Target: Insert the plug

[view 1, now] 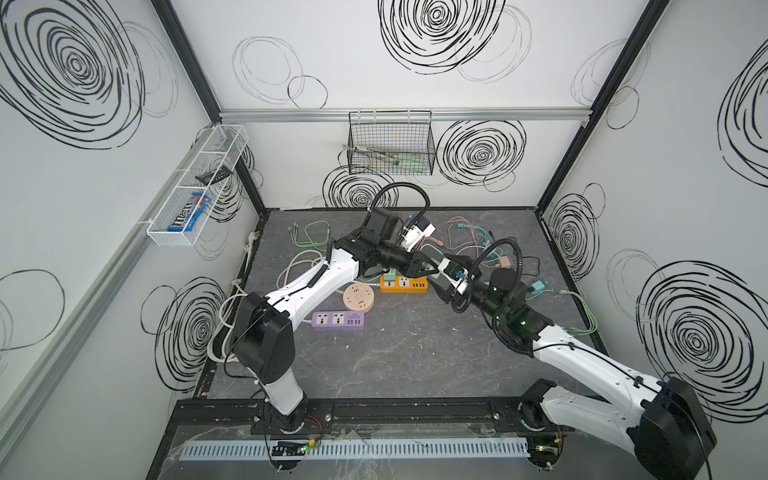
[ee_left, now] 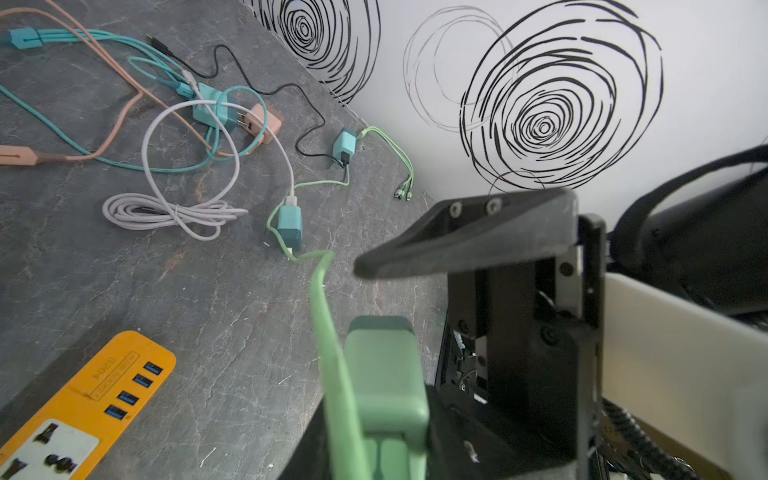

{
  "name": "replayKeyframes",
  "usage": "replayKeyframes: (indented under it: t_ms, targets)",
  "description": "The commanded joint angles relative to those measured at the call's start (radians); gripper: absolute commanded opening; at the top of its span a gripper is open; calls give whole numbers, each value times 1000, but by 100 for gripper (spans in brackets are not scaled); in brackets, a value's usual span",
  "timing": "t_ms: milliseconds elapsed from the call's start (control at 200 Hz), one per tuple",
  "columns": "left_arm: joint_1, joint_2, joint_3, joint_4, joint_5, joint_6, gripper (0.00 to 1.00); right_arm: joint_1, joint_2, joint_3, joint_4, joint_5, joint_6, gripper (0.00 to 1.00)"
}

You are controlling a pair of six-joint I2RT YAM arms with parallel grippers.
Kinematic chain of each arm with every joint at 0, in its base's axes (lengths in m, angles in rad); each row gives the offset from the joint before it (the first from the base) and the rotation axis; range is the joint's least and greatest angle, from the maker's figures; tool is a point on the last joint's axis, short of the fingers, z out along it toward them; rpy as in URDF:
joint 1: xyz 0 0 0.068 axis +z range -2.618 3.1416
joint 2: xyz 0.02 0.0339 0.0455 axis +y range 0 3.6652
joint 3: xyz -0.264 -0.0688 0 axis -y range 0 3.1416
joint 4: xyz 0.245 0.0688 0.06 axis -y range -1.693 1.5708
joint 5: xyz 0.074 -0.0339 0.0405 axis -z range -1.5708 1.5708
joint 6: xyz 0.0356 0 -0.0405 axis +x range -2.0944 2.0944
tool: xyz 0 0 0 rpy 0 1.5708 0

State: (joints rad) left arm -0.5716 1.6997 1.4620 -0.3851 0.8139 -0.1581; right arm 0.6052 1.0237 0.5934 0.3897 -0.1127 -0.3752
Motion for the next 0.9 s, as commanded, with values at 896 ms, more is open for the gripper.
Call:
replayKeyframes:
  t_ms: [896]
  targets:
    - [18, -44, -48, 67, -13, 17, 0, -402, 553, 193, -499, 170, 1066, 88]
